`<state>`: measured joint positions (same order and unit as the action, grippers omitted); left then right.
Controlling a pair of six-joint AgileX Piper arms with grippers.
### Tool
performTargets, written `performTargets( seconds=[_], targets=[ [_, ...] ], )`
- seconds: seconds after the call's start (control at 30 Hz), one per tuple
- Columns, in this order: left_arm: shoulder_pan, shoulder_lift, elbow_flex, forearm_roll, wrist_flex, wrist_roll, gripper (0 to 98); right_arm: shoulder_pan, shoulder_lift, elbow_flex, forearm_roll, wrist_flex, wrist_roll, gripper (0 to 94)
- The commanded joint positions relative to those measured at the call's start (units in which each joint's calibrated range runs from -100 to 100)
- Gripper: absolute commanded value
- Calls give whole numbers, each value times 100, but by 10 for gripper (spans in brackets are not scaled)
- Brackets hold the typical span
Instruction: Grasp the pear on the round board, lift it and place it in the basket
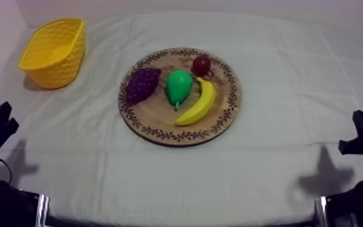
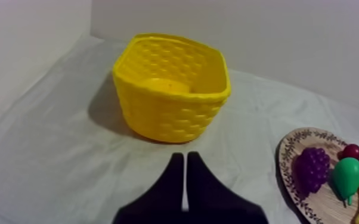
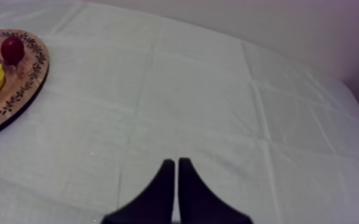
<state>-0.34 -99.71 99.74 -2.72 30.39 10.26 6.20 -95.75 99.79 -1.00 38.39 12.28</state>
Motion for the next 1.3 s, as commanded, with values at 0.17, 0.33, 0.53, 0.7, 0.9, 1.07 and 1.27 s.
performTargets(
  seconds=[0.17,0.33,0.53,0.7,0.9,1.07,1.27],
  targets=[
    [1,-3,4,1,0,24,1,0,-1,-1,0,0,1,3],
    [1,-3,4,1,0,26,1,0,-1,-1,0,0,1,3],
    [1,-3,4,20,120,202,1,0,-1,-1,0,0,1,3],
    [1,-3,-5,29,227,61,0,0,-1,-1,0,0,1,3],
    [42,-3,-672,50,568,-156,0,0,-1,-1,0,0,1,3],
    [50,131,-1818,-2,896,-261,0,0,-1,-1,0,0,1,3],
    [62,1534,-3499,-25,1197,-515,0,0,-1,-1,0,0,1,3]
  ],
)
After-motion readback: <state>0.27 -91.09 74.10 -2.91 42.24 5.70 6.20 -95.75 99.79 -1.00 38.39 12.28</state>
